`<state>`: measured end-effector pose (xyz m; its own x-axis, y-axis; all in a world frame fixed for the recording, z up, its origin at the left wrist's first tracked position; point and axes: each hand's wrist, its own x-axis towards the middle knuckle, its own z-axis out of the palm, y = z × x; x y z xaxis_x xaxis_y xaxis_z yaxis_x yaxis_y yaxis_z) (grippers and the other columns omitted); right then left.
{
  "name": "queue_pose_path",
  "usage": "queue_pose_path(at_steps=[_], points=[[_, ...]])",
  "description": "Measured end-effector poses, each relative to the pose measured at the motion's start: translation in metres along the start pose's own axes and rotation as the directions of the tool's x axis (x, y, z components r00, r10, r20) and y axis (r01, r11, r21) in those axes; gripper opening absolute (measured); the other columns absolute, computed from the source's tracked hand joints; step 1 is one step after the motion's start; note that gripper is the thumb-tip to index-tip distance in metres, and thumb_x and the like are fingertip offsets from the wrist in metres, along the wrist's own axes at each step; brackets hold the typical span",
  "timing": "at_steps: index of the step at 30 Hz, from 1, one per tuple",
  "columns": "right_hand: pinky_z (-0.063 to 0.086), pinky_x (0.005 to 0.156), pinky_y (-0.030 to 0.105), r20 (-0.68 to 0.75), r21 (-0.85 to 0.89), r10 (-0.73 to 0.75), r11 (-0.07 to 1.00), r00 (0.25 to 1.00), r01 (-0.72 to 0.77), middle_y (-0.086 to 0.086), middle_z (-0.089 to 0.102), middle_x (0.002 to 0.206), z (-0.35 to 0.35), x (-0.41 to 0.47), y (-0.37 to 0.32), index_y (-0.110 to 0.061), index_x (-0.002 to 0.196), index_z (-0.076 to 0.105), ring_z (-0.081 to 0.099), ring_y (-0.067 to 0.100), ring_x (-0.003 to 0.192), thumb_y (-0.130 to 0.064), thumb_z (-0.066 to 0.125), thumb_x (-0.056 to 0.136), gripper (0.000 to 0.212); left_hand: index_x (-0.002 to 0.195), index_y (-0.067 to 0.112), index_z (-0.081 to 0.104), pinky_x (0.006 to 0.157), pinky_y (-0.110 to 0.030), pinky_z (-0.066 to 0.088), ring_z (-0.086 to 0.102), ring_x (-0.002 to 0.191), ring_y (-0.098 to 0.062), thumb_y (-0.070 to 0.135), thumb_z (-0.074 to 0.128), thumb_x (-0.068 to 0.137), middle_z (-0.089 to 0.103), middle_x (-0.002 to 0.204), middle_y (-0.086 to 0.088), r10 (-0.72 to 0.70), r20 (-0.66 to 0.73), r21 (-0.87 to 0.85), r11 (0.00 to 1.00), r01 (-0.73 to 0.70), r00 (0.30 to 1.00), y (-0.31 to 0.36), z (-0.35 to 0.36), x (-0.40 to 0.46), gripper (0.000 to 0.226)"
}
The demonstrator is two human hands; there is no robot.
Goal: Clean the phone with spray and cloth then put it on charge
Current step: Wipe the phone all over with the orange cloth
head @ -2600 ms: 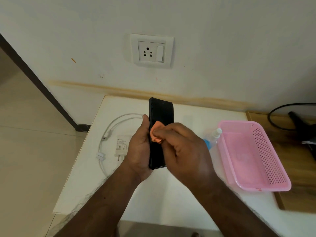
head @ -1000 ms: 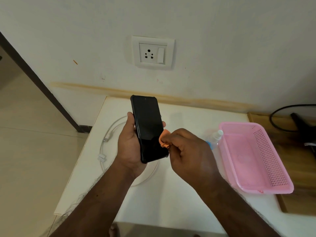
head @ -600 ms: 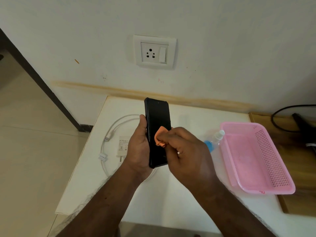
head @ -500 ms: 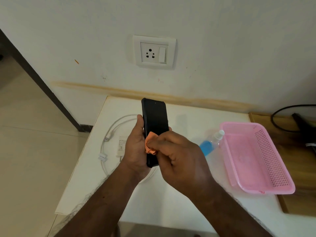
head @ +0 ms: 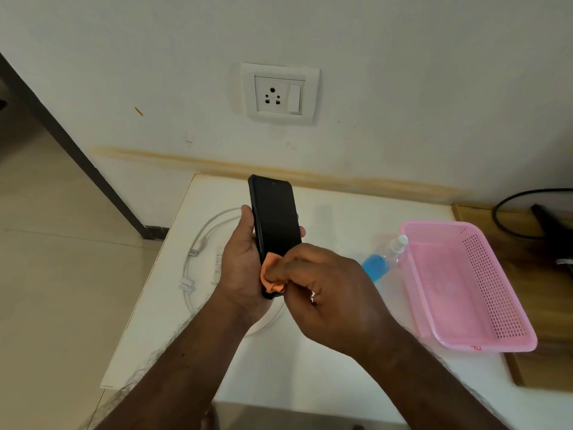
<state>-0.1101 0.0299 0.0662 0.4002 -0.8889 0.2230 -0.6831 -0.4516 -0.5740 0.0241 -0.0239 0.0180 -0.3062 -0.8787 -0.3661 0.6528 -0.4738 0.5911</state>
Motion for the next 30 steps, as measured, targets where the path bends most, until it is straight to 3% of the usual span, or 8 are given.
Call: queue_pose_path(at_steps=[6,13,17,20,23,26,30], points=[[0.060,0.080,0.033,-0.145,-0.038,0.111,0.992,0.983,-0.118,0.000,0.071,0.106,0.001,-0.001,0.009,-0.016,0.113,0.073,0.067,0.017,0.092,-0.014,0.065,0.092,0.023,0.112,0.016,0.076,0.081,-0.039,0.058,0.067,0.099,-0.024,0.070,0.037,0.091,0.071,0.104,-0.010,-0.017,-0.012,-0.012,1.000,0.017,1.000,-0.005,0.003,0.000,0.070],[0.058,0.076,0.028,0.050,-0.005,-0.022,1.000,0.999,0.022,-0.003,0.071,0.102,-0.004,0.001,0.001,-0.017,0.107,0.076,0.066,0.014,0.087,-0.013,0.066,0.088,0.022,0.123,0.014,0.068,0.087,-0.039,0.051,0.065,0.096,-0.025,0.066,0.035,0.094,0.069,0.103,-0.012,0.059,-0.022,0.004,0.998,-0.058,0.998,-0.003,-0.002,0.003,0.069],[0.058,0.079,0.028,-0.037,-0.024,0.092,0.995,0.995,-0.093,-0.003,0.070,0.103,-0.004,-0.002,0.009,-0.017,0.111,0.075,0.066,0.014,0.089,-0.014,0.066,0.091,0.022,0.103,0.022,0.079,0.077,-0.035,0.055,0.070,0.089,-0.019,0.073,0.031,0.092,0.074,0.100,-0.005,0.017,-0.012,0.059,0.998,-0.016,1.000,-0.003,-0.003,0.003,0.071],[0.059,0.076,0.029,-0.054,-0.038,0.053,0.998,0.997,-0.055,0.000,0.070,0.102,0.000,-0.003,0.002,-0.016,0.110,0.075,0.067,0.017,0.087,-0.013,0.067,0.089,0.022,0.111,0.018,0.076,0.083,-0.037,0.052,0.068,0.093,-0.022,0.071,0.034,0.093,0.072,0.102,-0.007,0.042,-0.019,0.034,0.999,-0.042,0.999,-0.003,-0.002,0.003,0.070],[0.057,0.076,0.025,0.041,-0.031,-0.035,0.999,0.999,0.036,-0.002,0.071,0.101,-0.001,-0.003,-0.005,-0.018,0.105,0.076,0.066,0.014,0.085,-0.014,0.068,0.086,0.021,0.122,0.012,0.070,0.090,-0.040,0.050,0.063,0.096,-0.026,0.068,0.039,0.092,0.068,0.104,-0.013,0.066,-0.015,-0.040,0.997,-0.067,0.998,-0.002,-0.002,0.003,0.070],[0.057,0.074,0.025,0.069,-0.020,-0.024,0.999,0.997,0.025,-0.003,0.071,0.098,-0.005,-0.002,0.000,-0.018,0.103,0.077,0.065,0.013,0.083,-0.015,0.067,0.085,0.021,0.114,0.014,0.074,0.084,-0.039,0.051,0.064,0.089,-0.026,0.070,0.037,0.092,0.069,0.101,-0.012,0.057,0.000,-0.023,0.998,-0.057,0.998,-0.002,-0.002,0.003,0.070],[0.059,0.075,0.033,-0.040,-0.034,0.077,0.996,0.996,-0.079,-0.001,0.071,0.099,-0.004,-0.002,0.009,-0.016,0.106,0.076,0.066,0.016,0.085,-0.013,0.068,0.088,0.020,0.107,0.018,0.077,0.073,-0.034,0.053,0.067,0.086,-0.022,0.074,0.033,0.091,0.071,0.100,-0.008,0.014,-0.005,0.018,1.000,-0.013,1.000,-0.001,0.000,0.002,0.073]])
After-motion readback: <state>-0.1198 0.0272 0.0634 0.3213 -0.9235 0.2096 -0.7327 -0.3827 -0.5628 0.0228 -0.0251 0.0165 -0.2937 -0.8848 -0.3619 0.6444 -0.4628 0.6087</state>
